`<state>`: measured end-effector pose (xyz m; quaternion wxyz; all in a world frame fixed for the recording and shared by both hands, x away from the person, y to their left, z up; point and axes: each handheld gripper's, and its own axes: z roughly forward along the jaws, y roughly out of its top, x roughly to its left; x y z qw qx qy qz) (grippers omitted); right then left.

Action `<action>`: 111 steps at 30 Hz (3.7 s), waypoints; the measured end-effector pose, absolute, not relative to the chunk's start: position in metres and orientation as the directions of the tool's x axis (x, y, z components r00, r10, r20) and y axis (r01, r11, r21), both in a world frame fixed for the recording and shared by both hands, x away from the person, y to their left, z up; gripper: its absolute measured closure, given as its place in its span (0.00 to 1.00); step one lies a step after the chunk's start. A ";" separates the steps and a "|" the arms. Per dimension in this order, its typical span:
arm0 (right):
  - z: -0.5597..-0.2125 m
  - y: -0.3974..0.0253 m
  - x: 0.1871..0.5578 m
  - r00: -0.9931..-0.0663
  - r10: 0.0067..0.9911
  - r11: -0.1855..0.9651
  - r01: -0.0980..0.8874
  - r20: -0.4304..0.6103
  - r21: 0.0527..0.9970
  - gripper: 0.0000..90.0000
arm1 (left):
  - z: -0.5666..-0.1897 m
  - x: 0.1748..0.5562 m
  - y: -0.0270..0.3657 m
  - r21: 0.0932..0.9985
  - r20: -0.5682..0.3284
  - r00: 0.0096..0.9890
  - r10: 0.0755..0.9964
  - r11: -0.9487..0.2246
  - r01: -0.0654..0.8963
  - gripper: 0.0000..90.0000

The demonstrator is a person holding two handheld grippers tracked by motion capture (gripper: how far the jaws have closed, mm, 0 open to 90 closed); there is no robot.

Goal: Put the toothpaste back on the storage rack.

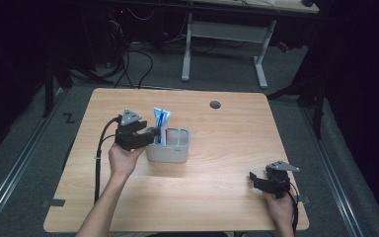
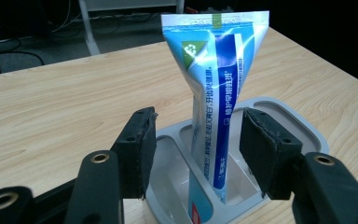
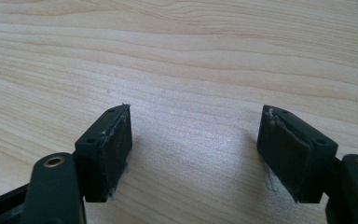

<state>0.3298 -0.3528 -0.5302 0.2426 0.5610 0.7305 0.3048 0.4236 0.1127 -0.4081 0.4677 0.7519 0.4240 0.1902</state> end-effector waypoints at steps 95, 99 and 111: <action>-0.530 -0.353 0.330 -0.253 0.967 0.185 0.672 -0.013 0.717 0.29 | -0.414 0.373 0.191 0.881 -0.181 0.449 0.875 -0.059 0.470 0.47; -0.530 -0.353 0.330 -0.253 0.967 0.185 0.672 -0.013 0.717 0.29 | -0.416 0.372 0.194 0.879 -0.185 0.445 0.876 -0.055 0.473 0.47; -0.530 -0.353 0.330 -0.253 0.967 0.185 0.672 -0.012 0.717 0.29 | -0.421 0.369 0.198 0.873 -0.191 0.433 0.881 -0.049 0.485 0.47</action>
